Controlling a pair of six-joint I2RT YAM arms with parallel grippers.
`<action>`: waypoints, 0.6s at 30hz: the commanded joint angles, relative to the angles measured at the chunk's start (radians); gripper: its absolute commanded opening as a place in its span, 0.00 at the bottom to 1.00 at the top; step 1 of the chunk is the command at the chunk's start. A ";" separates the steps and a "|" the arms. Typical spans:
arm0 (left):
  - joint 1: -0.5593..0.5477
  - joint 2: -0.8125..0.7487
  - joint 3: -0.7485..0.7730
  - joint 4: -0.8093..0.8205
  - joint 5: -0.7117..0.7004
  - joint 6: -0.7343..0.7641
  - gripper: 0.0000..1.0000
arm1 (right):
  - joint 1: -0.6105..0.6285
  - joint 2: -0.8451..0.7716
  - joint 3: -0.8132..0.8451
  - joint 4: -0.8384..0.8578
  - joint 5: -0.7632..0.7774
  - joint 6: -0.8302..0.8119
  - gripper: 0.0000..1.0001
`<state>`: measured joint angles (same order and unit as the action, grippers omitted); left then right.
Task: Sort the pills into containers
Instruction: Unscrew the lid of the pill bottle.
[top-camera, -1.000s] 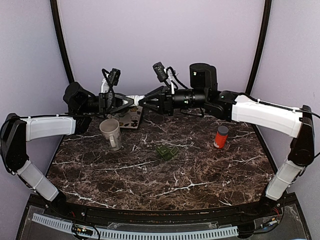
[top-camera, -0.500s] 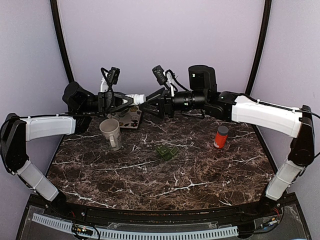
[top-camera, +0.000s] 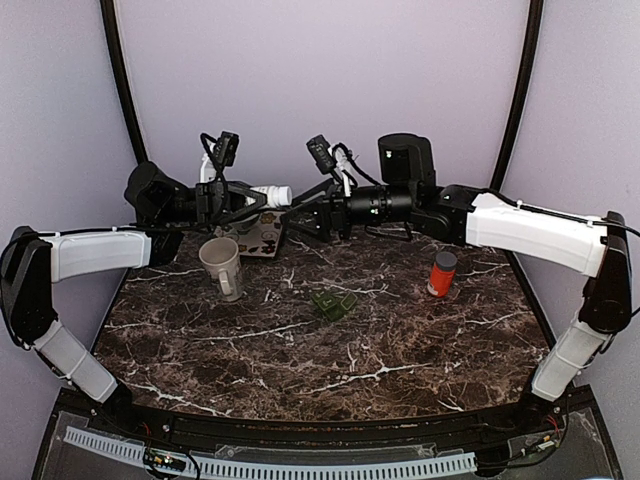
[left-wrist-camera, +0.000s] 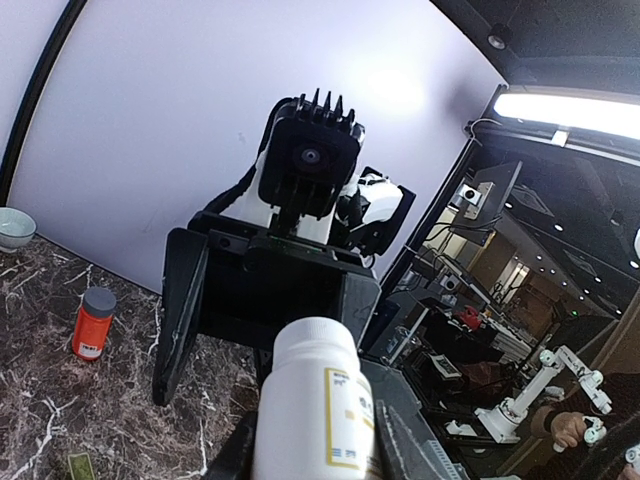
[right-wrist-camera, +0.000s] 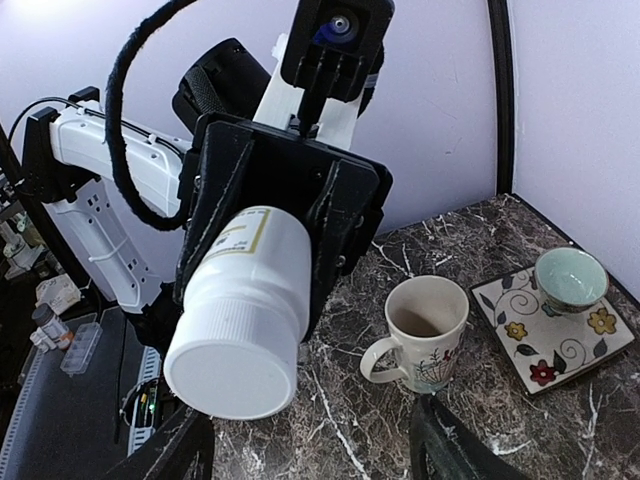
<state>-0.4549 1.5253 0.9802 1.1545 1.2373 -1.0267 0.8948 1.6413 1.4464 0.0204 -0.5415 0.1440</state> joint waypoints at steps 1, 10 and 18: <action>-0.006 -0.019 0.032 0.000 0.008 0.036 0.00 | 0.006 -0.039 -0.020 0.022 0.016 0.040 0.68; -0.005 -0.001 0.042 0.000 -0.002 0.072 0.00 | 0.005 -0.139 -0.138 0.148 -0.001 0.364 0.68; -0.005 0.010 0.038 -0.017 -0.019 0.139 0.00 | -0.008 -0.169 -0.223 0.310 -0.002 0.798 0.66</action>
<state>-0.4545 1.5410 0.9943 1.1355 1.2289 -0.9558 0.8936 1.4734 1.2522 0.1951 -0.5415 0.6701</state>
